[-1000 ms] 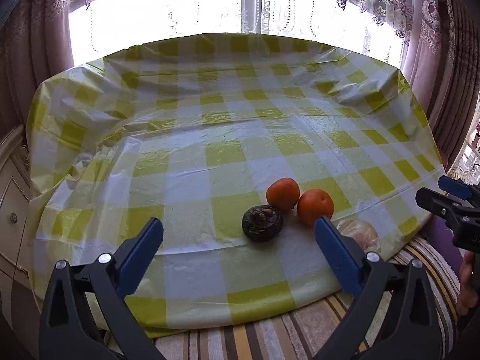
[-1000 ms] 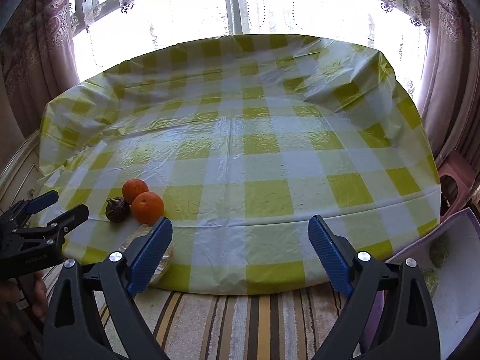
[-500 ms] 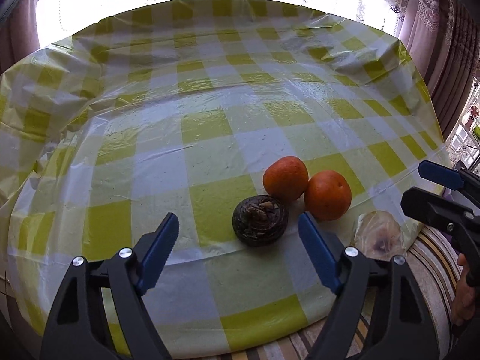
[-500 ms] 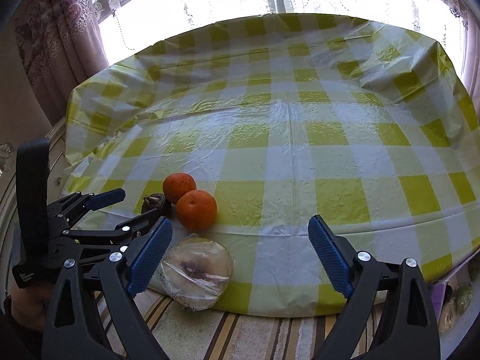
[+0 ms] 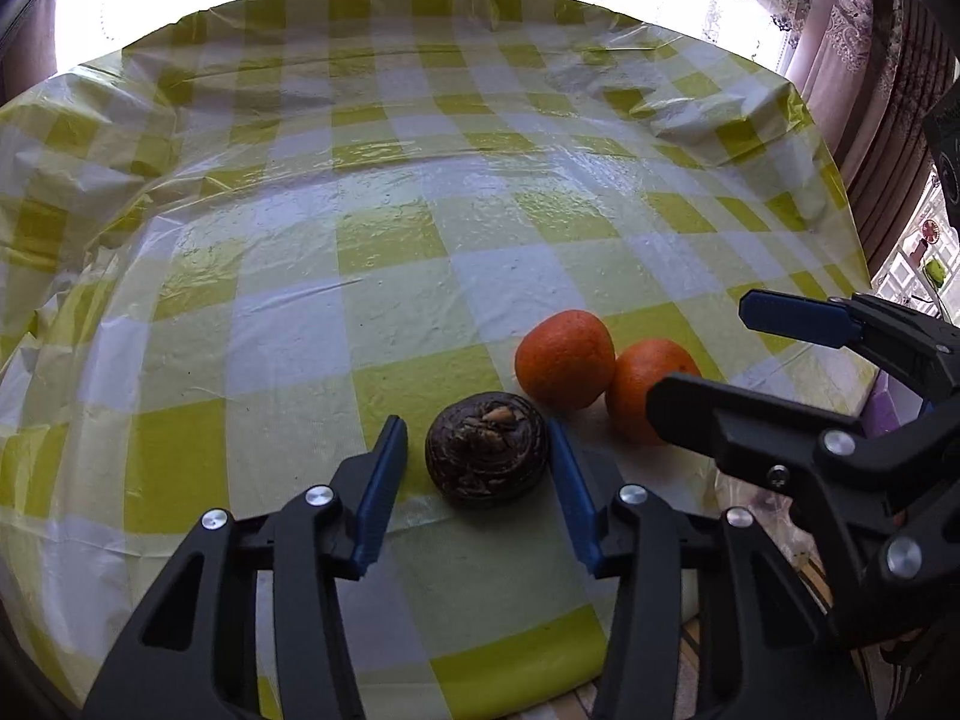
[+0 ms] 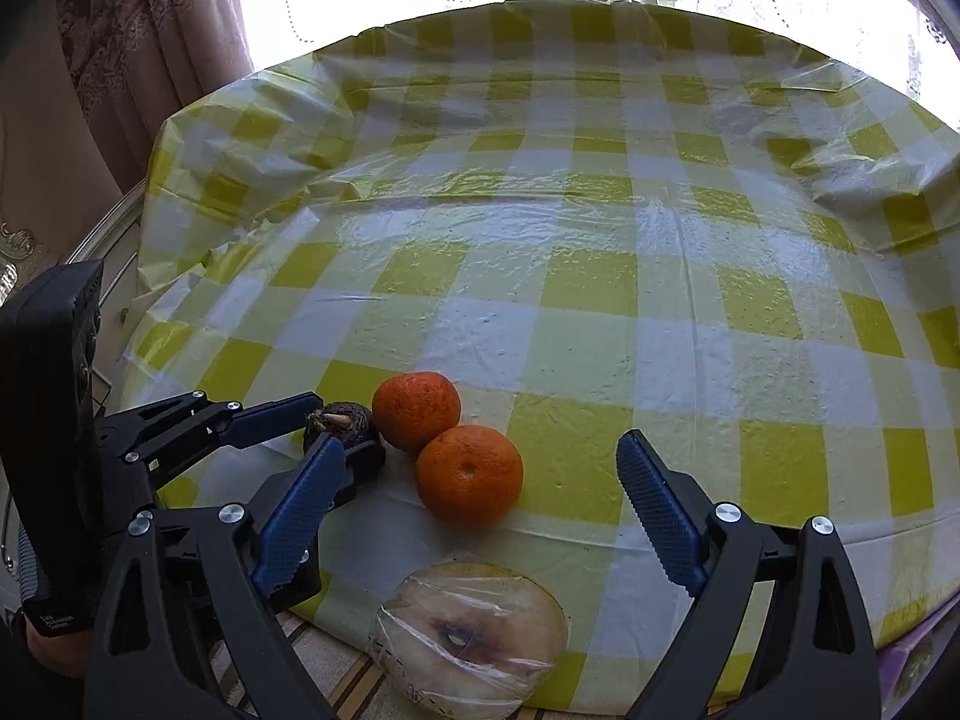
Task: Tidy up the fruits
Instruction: 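Grasp the dark dried fruit with the left tool while the right tool grasps an orange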
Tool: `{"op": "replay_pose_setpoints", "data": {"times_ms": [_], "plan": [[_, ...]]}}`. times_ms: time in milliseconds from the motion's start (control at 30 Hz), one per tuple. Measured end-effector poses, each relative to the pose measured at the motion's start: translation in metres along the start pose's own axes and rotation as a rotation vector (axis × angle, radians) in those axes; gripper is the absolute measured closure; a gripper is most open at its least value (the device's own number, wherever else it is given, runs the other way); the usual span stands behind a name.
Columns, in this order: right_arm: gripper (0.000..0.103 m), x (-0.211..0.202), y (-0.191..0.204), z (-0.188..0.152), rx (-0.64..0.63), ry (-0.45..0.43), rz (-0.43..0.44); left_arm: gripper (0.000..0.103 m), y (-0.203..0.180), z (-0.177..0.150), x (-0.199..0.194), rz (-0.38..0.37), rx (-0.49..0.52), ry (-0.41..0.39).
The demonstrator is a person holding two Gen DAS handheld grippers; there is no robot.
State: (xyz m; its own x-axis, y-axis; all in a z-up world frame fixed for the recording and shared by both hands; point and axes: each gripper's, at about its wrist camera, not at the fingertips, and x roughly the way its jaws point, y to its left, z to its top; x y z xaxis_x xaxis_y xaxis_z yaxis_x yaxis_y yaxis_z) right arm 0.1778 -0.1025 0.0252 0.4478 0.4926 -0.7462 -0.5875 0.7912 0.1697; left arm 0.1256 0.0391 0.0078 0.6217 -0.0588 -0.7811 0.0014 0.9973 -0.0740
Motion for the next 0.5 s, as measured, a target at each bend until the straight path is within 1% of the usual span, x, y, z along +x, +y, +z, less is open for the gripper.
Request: {"op": "replay_pose_setpoints", "data": {"times_ms": [100,267,400,467,500], "plan": [[0.014,0.008,0.007,0.006,-0.031,0.019,0.001,0.062,0.004,-0.001,-0.001,-0.002,-0.012,-0.005],[0.019,0.015,0.014,0.011,-0.071,0.039,-0.01,0.062,0.006,-0.003,-0.003,-0.012,-0.021,-0.009],[0.02,0.017,0.015,0.013,-0.093,0.049,-0.021,0.062,0.014,-0.007,-0.007,0.002,-0.046,-0.014],[0.025,0.02,0.015,0.014,-0.104,0.06,-0.024,0.062,0.017,-0.008,-0.01,0.022,-0.056,-0.017],[0.025,0.021,0.016,0.014,-0.109,0.065,-0.024,0.062,0.02,-0.009,-0.011,0.037,-0.063,-0.021]]}}
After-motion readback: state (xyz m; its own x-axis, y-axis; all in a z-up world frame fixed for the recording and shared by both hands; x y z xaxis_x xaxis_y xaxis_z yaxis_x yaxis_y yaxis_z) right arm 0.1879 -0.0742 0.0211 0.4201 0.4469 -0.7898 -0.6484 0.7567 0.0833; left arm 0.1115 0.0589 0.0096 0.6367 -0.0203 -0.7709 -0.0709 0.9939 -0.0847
